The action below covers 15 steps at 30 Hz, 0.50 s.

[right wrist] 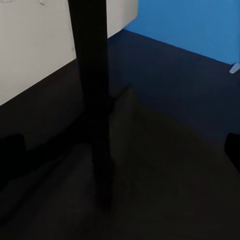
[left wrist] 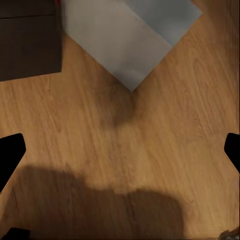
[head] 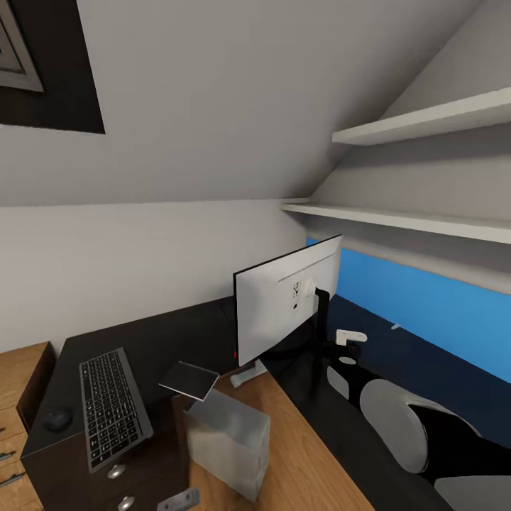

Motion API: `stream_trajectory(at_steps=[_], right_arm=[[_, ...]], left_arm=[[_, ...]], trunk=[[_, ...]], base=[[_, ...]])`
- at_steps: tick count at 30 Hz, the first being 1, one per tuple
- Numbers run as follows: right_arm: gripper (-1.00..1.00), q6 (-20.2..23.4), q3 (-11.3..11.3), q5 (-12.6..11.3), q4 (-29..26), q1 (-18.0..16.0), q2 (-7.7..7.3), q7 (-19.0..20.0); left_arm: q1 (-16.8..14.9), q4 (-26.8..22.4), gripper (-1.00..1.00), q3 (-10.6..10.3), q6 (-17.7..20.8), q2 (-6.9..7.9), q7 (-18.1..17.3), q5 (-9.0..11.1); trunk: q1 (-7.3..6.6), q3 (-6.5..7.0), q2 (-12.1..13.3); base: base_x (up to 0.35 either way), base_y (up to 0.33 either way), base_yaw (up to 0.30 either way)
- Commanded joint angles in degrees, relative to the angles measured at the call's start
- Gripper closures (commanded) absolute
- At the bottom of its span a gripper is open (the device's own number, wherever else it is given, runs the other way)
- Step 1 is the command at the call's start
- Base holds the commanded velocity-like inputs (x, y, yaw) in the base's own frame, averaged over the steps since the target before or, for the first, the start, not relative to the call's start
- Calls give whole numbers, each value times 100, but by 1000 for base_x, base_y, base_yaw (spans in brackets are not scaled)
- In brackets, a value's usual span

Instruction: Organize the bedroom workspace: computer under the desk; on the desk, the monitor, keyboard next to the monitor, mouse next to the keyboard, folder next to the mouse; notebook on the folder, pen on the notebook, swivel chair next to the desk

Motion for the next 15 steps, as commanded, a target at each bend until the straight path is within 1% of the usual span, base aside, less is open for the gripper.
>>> stream_trajectory(at_steps=[1,4,15], right_arm=[[-100,-15,-49,59,6,-5,2,-23],[-100,-18,-49,59,6,-5,2,-23],[-100,-227,-49,52,15,25,-10,22]], left_arm=[[32,-60,-100,-9,15,13,39,28],[113,-159,-100,-9,25,31,42,32],[169,-220,-100,-9,40,43,46,49]], trunk=[[1,-6,-4],[1,-6,-4],[242,-204,-446]], base=[[0,0,0],[0,0,0],[0,0,0]])
